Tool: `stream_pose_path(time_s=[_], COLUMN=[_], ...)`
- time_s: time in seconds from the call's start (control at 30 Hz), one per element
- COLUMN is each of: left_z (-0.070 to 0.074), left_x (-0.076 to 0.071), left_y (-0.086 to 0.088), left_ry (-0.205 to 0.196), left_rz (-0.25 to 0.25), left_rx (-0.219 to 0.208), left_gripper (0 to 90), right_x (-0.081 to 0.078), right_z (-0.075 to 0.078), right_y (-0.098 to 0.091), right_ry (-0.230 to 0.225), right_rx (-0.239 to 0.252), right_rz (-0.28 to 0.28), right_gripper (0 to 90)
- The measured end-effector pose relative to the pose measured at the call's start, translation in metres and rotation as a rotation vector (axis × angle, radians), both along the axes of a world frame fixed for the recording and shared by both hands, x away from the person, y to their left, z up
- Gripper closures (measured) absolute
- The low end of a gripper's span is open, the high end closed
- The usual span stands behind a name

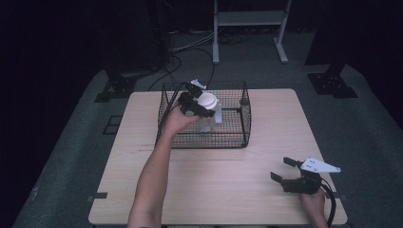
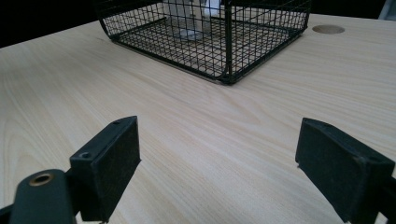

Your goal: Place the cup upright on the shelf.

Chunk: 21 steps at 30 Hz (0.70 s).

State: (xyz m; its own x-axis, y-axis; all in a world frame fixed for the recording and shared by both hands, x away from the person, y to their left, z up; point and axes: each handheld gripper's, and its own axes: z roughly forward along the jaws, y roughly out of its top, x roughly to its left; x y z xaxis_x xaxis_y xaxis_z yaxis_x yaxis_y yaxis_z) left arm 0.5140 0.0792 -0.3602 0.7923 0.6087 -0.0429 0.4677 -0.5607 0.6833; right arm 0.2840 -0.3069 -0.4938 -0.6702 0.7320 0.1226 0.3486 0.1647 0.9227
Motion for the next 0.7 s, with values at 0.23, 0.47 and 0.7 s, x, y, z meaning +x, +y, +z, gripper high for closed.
stream_pose_path(time_s=[0.23, 0.47, 0.7], left_z=[0.0, 0.005, 0.007], left_x=[-0.001, -0.002, -0.005], left_y=[-0.002, 0.004, 0.01], left_ry=[-0.008, -0.019, -0.026], left_rz=[-0.004, -0.003, -0.004], left_rx=[0.001, -0.021, -0.043], left_gripper=[4.8, 1.9, 1.6], right_x=[0.0, 0.0, 0.001], right_z=[0.0, 0.0, 0.0], right_y=[0.0, 0.0, 0.0], right_ry=[0.0, 0.0, 0.001], right_rx=[0.0, 0.0, -0.001], right_rz=[0.001, 0.001, 0.005], right_gripper=[12.8, 12.9, 12.9])
